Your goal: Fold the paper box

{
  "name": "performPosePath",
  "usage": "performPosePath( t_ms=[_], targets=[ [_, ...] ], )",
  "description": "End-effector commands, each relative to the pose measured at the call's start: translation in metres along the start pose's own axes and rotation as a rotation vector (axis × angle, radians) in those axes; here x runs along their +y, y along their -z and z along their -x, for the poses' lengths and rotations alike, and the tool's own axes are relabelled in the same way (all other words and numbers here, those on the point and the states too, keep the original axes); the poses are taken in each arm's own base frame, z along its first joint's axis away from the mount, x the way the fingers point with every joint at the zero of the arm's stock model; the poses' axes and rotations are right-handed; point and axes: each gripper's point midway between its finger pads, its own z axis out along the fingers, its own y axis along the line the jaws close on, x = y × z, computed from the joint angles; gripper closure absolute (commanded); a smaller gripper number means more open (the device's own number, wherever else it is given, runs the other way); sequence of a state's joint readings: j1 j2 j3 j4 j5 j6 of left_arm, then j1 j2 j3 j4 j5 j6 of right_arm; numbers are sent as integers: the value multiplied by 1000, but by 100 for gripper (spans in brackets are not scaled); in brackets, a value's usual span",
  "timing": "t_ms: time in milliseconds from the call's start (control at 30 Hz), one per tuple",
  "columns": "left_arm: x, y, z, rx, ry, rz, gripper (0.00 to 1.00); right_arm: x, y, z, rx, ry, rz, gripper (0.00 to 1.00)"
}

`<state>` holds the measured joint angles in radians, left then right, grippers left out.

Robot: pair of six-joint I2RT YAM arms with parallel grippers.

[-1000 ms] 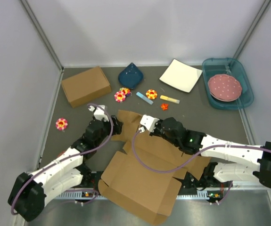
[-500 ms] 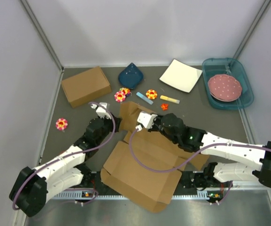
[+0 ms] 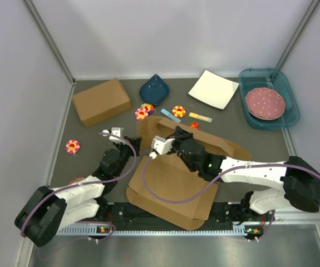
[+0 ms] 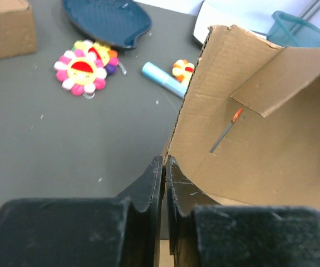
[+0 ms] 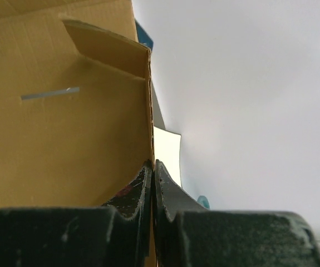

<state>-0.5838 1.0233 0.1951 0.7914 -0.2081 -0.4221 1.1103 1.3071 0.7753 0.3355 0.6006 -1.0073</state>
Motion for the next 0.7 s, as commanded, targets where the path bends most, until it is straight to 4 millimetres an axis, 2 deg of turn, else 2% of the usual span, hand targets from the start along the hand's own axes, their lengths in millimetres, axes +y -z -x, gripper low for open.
performPosePath(
  t_ms=[0,100,233,400,600,633,667],
  targets=[
    [17,6,4,-98,80,65,92,-3,6,-6,58,26,-113,100],
    [18,11,-1,-108,100,54,92,12,9,-6,58,32,-98,100],
    [17,14,-2,-114,92,40,91,22,18,-2,44,15,-88,100],
    [13,14,1,-121,77,18,90,24,32,3,22,-25,-73,100],
    [10,4,3,-131,64,9,90,39,46,9,-15,-83,-5,100],
    [5,1,10,-155,70,-7,89,43,47,8,-12,-75,9,100],
    [5,-3,5,-138,65,-7,89,47,48,6,-6,-76,14,100]
  ],
)
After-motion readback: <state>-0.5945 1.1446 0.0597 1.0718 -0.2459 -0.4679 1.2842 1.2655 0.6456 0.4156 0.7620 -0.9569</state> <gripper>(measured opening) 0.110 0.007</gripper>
